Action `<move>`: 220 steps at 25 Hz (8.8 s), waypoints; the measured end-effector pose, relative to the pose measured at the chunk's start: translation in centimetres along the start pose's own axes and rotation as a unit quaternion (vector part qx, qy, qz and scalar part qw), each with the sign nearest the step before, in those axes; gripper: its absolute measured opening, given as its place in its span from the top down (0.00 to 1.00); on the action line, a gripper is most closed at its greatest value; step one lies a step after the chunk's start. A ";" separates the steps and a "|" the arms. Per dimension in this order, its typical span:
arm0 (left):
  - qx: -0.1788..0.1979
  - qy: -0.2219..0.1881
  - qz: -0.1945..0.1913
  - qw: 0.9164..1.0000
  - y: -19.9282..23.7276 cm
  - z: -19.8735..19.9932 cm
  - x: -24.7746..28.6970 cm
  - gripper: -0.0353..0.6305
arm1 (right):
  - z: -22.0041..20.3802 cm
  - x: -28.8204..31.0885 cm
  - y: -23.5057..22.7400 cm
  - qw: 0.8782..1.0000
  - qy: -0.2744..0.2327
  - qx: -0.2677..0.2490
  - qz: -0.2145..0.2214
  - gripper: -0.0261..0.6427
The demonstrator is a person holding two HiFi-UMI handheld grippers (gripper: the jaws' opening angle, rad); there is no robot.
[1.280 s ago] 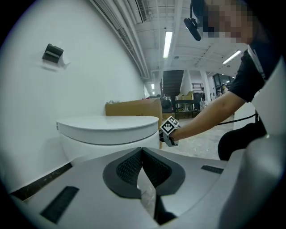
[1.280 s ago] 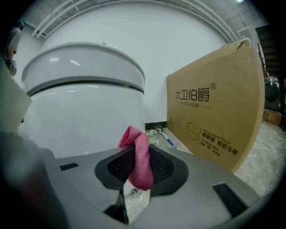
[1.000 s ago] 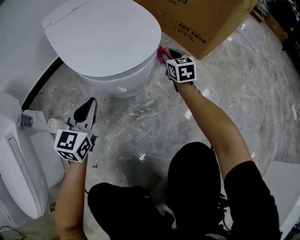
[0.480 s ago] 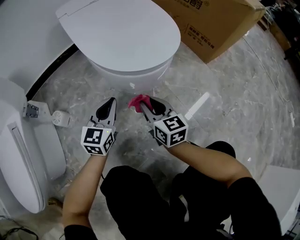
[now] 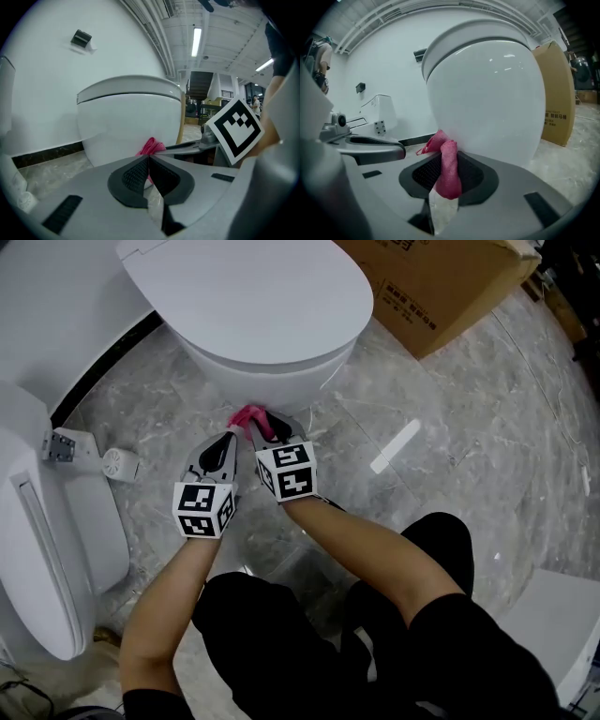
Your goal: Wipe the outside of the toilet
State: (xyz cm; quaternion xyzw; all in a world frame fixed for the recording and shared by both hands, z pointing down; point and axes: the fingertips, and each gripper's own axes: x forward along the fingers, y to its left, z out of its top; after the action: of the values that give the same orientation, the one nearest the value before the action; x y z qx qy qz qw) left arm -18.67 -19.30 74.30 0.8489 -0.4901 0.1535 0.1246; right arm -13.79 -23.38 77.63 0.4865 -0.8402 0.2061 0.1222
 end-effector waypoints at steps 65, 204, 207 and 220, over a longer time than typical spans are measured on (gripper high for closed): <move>-0.096 -0.021 0.037 0.994 3.5 -5.2 4.6 0.93 | -4.0 0.4 0.7 0.996 -0.073 0.030 0.030 0.78; -0.074 0.019 -0.123 0.989 -10.7 2.1 1.6 0.93 | 2.1 -13.7 -16.5 0.999 0.029 -0.017 0.001 0.79; -0.082 0.015 -0.123 0.989 -10.8 8.8 -4.2 0.93 | 8.4 -20.2 -10.8 0.997 0.029 -0.040 0.056 0.79; -0.097 -0.138 -0.160 0.973 -14.3 47.6 -29.3 0.93 | 48.2 -42.8 7.0 0.981 -0.109 -0.060 0.146 0.78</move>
State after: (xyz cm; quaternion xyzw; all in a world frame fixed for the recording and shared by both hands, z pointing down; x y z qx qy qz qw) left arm -13.41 -6.28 18.38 0.9131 -0.3733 -0.0350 0.1601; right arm 1.14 -9.84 16.03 0.3697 -0.9215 0.1163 0.0275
